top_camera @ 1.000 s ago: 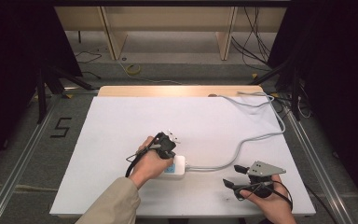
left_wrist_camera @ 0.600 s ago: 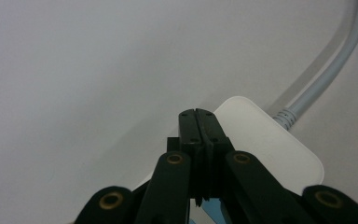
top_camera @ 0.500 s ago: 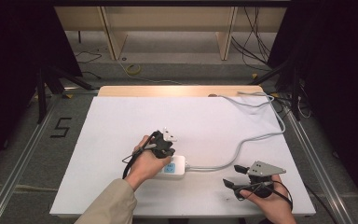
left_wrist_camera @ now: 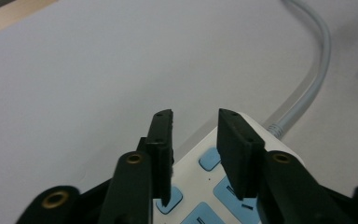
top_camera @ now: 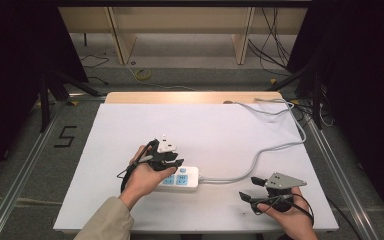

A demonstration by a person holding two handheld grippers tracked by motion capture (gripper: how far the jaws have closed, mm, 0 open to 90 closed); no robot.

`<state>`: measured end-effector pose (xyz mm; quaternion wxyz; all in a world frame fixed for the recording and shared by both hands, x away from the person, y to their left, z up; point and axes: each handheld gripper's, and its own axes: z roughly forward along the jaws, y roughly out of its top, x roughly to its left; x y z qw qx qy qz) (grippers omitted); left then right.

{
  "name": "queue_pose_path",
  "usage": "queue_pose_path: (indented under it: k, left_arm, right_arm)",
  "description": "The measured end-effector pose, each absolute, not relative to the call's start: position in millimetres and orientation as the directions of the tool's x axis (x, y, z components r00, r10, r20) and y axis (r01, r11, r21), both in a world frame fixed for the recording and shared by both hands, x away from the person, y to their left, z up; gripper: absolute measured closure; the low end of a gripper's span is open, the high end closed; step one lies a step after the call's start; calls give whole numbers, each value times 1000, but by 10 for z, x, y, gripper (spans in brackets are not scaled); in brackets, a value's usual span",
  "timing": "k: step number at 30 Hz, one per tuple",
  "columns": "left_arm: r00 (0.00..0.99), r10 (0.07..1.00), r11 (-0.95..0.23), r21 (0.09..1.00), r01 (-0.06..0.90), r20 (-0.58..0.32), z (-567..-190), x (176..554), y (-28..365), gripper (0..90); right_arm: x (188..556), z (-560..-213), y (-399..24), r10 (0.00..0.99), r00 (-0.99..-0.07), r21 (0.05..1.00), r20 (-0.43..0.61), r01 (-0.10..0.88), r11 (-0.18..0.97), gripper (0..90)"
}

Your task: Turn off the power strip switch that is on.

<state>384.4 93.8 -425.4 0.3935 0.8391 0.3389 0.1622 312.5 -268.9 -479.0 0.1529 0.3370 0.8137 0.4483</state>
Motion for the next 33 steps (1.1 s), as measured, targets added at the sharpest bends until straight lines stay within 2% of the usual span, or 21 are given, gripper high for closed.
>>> queue_pose_path:
  k: [8, 15, 24, 33]
  left_arm:
    - [714, 700, -400, 831, 388, 4, -4288, 3749, 1199, 414]
    - [694, 720, -336, 867, 368, -15, -4369, 3565, 1557, 297]
    - [639, 769, -274, 892, 359, -21, -4544, 3321, 1936, 275]
    - [604, 797, -254, 889, 380, -31, -4608, 3314, 2001, 265]
  right_arm:
    - [3123, -4790, -2690, 685, -727, 833, 53, 410, 371, 303]
    - [3121, -4787, -2691, 684, -727, 833, 53, 410, 371, 303]
    - [3120, -4785, -2681, 682, -730, 831, 52, 410, 375, 303]
    - [3122, -4787, -2677, 679, -732, 832, 53, 409, 376, 303]
